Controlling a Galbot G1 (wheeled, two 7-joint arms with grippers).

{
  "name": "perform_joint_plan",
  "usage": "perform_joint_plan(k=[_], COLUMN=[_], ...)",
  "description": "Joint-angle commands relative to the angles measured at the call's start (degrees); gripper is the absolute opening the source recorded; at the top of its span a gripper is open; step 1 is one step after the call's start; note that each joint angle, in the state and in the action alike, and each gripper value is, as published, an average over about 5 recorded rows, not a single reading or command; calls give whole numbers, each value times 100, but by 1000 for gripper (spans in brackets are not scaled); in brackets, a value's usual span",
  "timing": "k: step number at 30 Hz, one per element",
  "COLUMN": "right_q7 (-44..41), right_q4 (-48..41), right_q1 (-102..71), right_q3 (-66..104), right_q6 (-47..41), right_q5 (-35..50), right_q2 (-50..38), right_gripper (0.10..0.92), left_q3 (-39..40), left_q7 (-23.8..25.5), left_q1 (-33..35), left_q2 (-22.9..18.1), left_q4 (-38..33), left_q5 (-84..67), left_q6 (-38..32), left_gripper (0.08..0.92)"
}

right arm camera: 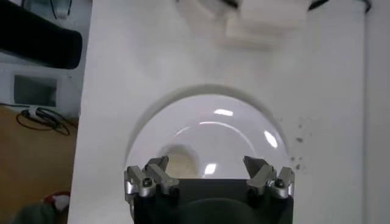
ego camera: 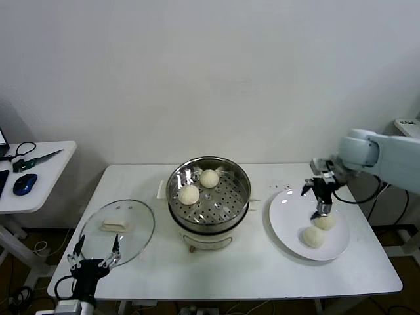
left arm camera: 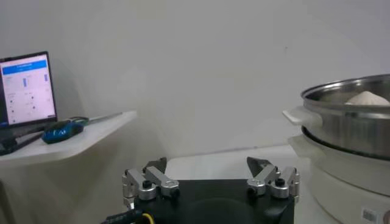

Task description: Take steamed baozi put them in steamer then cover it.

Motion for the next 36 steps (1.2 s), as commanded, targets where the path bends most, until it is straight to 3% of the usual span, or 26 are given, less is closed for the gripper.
perform_joint_plan(k=[1,24,36], right_q7=[148,452,270], right_q4=[-310,-770,-583], right_q1=[-1706,-2684,-1904], right_q3=[1142,2020,1598], right_q6=[-3,-257,-191], right_q5=[-937,-1140,-988], right_q2=[-560,7,19], right_gripper=[823,817,647], left_q3=[0,-25,-12], left_q7=[-5,-19,-26], left_q1=[15,79,66], left_q2=[-22,-70,-86], left_q4=[10,79,24], left_q5=[13,63,72], left_q6=[-7,-57,-40], left_gripper=[823,823,823])
